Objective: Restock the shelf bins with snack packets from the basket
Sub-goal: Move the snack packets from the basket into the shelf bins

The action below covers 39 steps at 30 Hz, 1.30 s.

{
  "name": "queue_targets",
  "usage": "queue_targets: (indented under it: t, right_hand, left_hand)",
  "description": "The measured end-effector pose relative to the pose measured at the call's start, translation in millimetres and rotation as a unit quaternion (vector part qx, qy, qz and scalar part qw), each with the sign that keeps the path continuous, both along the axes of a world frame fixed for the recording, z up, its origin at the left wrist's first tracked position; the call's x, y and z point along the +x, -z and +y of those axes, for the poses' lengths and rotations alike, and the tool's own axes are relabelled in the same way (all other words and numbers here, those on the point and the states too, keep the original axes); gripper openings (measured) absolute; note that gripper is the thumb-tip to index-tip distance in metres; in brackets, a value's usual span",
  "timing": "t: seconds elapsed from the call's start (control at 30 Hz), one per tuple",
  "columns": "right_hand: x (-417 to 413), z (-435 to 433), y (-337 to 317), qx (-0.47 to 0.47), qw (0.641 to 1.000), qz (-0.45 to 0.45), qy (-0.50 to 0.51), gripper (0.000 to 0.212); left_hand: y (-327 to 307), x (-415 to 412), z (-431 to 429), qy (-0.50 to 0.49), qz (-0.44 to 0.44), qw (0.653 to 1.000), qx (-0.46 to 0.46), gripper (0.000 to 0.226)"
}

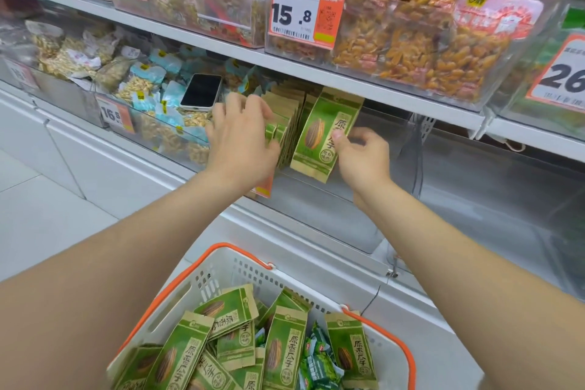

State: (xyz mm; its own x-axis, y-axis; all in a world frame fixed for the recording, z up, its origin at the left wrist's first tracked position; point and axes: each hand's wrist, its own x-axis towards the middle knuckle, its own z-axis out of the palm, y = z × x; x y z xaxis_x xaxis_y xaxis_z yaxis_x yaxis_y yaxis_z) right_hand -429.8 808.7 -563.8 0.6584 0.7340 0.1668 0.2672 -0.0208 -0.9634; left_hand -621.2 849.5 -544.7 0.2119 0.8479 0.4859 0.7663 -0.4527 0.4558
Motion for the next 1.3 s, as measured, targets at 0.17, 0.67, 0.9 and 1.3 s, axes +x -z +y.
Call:
queue_targets:
  t: [0.17, 0.67, 0.9, 1.3]
  right_hand:
    - [7.6, 37.9, 15.5, -0.068, 0.992, -0.106, 0.017, 0.026]
    - [9.7, 80.4, 18.4, -0.184, 0.959, -0.206, 0.06, 0.039]
    - [13.4, 63.7, 18.5, -0.246, 0.951, -0.189, 0.004, 0.028]
    - [-35.9, -36.2, -10.2, -0.04, 0.822, -0.514, -0.241, 0.022]
  left_hand:
    - [16.3, 0.9, 11.8, -0.015, 0.097, 0.995, 0.017, 0.067]
    - [22.1, 11.2, 24.3, -0.023, 0.109, 0.994, -0.002, 0.069]
    - [16.4, 13.3, 14.2, -0.029, 0.108, 0.993, 0.026, 0.073]
    - [13.2, -21.5, -13.6, 0.141, 0.15, 0.974, -0.092, 0.007]
